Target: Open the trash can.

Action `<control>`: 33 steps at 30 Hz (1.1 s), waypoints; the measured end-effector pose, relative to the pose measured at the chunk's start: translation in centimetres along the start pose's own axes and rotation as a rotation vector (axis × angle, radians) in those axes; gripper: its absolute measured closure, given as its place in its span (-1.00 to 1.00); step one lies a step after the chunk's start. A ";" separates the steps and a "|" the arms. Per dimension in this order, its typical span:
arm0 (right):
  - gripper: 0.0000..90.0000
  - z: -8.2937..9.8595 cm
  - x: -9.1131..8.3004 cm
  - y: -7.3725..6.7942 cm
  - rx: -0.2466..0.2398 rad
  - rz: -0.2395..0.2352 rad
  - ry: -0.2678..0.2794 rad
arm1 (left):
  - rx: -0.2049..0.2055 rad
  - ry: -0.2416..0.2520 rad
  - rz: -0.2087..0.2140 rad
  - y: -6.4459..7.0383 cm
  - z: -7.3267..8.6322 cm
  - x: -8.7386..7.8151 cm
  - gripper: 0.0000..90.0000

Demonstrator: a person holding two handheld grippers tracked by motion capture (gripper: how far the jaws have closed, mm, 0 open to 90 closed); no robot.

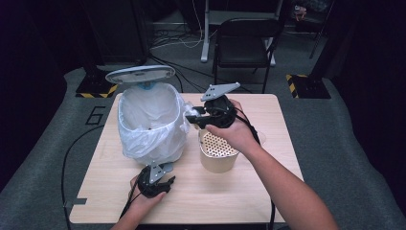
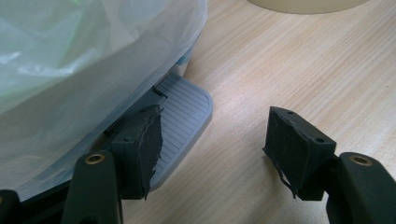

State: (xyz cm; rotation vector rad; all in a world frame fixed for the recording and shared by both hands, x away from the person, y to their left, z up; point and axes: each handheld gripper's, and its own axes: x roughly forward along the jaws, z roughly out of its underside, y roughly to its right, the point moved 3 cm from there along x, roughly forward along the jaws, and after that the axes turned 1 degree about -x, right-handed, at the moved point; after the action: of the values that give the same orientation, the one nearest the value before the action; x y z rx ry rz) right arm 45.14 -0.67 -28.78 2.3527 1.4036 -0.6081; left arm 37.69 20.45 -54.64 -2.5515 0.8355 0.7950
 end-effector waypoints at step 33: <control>0.40 -4.9 7.9 -1.2 0.007 -0.006 0.037 | 0.019 0.024 -0.030 0.0 -0.1 0.1 -0.19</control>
State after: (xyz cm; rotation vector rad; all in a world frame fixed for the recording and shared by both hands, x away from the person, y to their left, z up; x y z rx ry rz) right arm 48.33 8.08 -28.77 2.3777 1.4271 -0.5746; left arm 37.82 20.37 -54.67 -2.5555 0.8058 0.7450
